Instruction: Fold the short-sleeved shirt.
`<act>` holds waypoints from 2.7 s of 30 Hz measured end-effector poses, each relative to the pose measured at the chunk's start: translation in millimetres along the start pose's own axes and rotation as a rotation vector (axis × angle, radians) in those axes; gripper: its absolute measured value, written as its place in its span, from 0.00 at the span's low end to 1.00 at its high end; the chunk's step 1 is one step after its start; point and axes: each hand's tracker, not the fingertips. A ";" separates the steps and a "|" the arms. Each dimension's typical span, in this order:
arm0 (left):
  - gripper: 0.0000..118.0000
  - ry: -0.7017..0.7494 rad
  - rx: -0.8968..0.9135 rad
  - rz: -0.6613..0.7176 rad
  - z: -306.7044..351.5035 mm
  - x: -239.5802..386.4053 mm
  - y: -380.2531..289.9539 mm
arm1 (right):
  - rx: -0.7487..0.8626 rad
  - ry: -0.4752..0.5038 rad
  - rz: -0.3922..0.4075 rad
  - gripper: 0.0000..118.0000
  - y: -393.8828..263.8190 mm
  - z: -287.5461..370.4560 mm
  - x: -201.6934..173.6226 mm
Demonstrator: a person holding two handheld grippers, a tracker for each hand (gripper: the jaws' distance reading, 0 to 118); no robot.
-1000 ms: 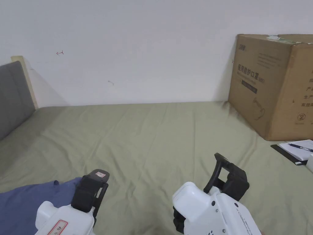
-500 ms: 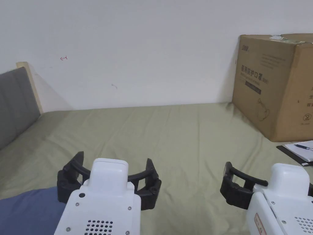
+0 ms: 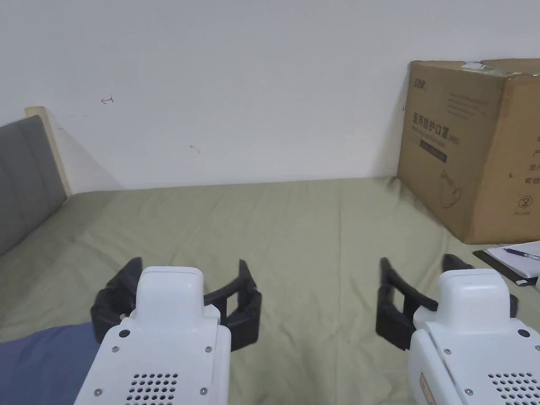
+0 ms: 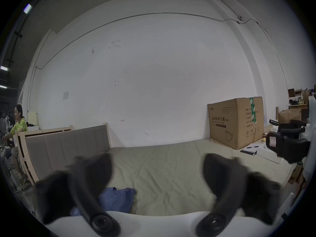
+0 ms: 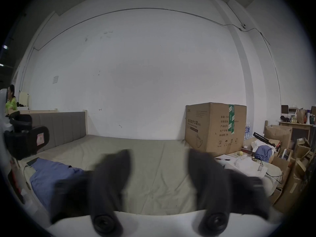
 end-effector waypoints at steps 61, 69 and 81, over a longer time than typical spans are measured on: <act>0.98 0.194 -0.773 0.395 -131.4 -225.4 -198.7 | -0.458 0.589 0.002 0.00 -80.8 -129.0 -187.1; 0.97 0.202 -0.913 0.369 -166.0 -215.1 -234.5 | -0.526 0.559 -0.015 0.00 -100.7 -142.2 -179.9; 0.32 0.349 -0.992 0.318 -188.9 -217.7 -244.2 | -0.598 0.566 -0.024 0.00 -116.7 -139.7 -175.0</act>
